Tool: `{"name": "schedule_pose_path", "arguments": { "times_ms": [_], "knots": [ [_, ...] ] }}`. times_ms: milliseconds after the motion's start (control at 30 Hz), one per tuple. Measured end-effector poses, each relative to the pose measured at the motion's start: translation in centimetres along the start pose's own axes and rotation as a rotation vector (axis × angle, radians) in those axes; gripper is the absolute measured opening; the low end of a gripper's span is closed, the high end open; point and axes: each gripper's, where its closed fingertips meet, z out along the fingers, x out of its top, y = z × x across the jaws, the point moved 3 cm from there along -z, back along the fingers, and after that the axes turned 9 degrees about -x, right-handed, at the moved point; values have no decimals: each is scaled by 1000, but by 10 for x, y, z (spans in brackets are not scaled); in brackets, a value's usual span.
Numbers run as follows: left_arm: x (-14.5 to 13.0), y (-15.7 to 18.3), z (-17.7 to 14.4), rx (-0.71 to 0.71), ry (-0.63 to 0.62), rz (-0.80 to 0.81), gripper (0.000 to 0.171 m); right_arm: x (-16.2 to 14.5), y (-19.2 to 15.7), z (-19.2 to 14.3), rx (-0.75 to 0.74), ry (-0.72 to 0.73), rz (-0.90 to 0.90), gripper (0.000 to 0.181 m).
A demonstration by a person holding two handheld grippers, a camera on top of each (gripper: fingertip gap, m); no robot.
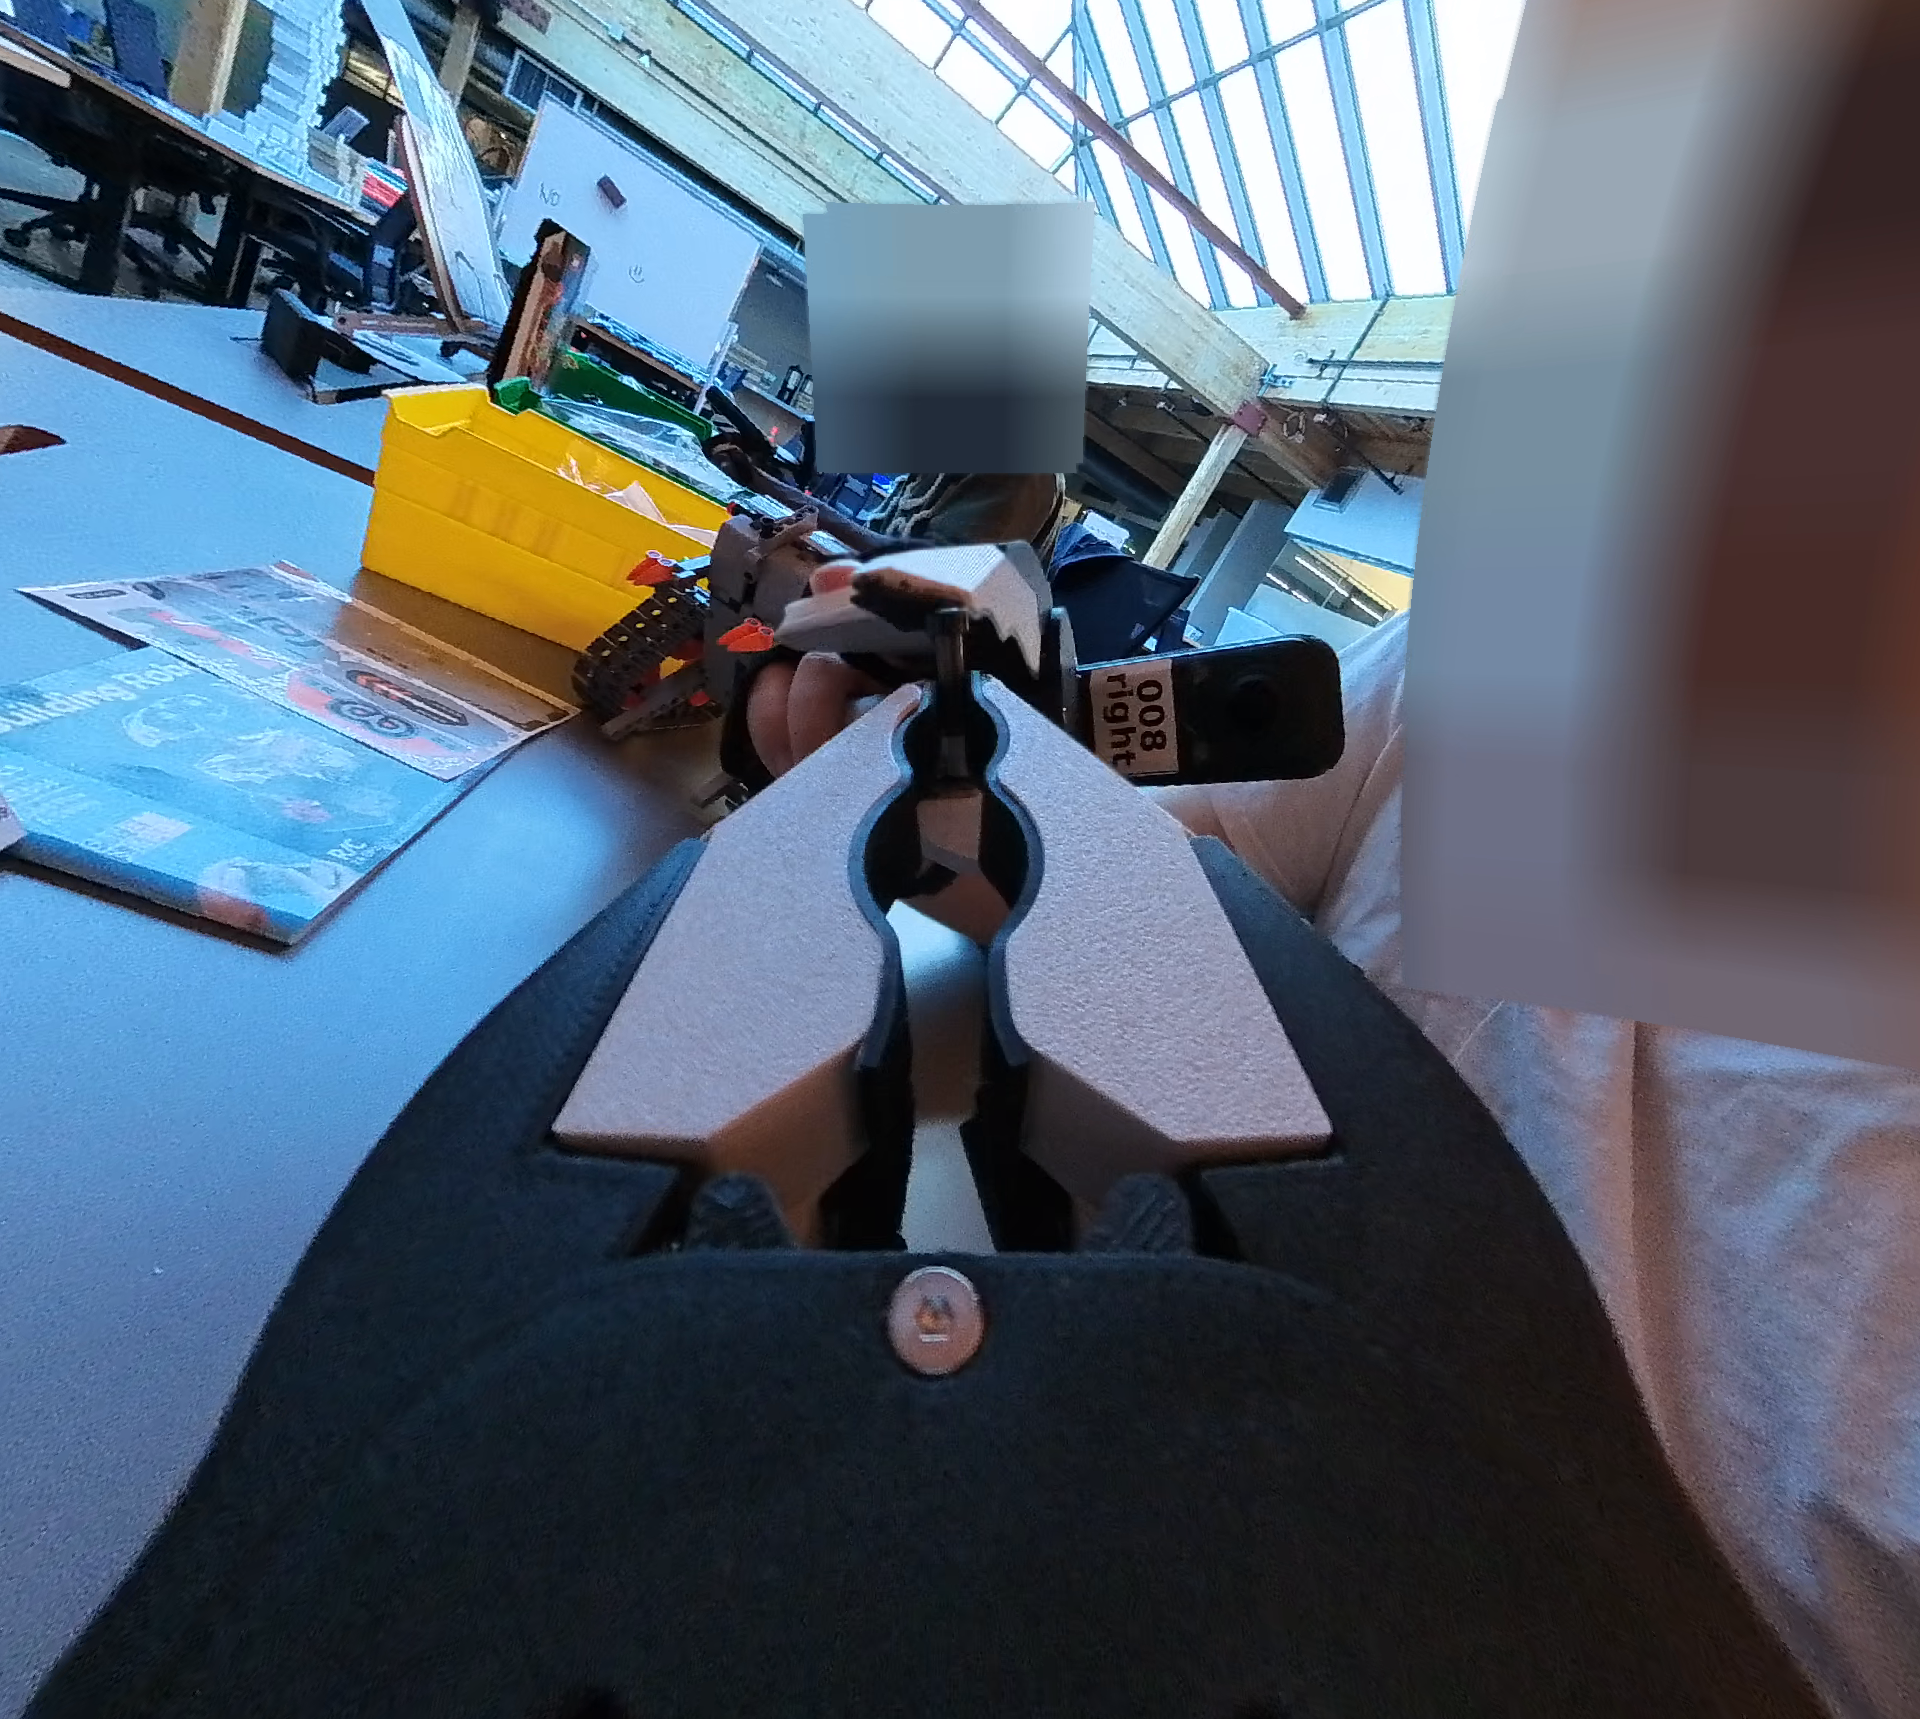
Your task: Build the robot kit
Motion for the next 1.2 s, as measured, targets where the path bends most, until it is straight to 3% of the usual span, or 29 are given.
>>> {"name": "schedule_pose_path", "arguments": {
  "times_ms": [267,333,400,533,667,833,1200],
  "knots": [
    [-1,-3,-1,25,-10,3,0,-3,-1,1,27,-37,-9,30],
    [1,-2,-1,19,10,1,1,-2,-3,1,42,-43,-11,16],
    [2,-3,-2,27,10,2,0,-4,-4,2,52,-59,-22,16],
    [3,-5,-5,42,4,2,0,-6,-5,5,69,-70,60,17],
    [2,-7,-6,56,-1,-13,0,-7,3,6,12,-76,46,43],
    [-6,-12,-4,77,-49,-42,0,-11,-6,5,79,-75,26,33],
    [-2,-9,-2,77,-19,-1,0,-7,-1,7,65,-84,110,33]
  ]
}}
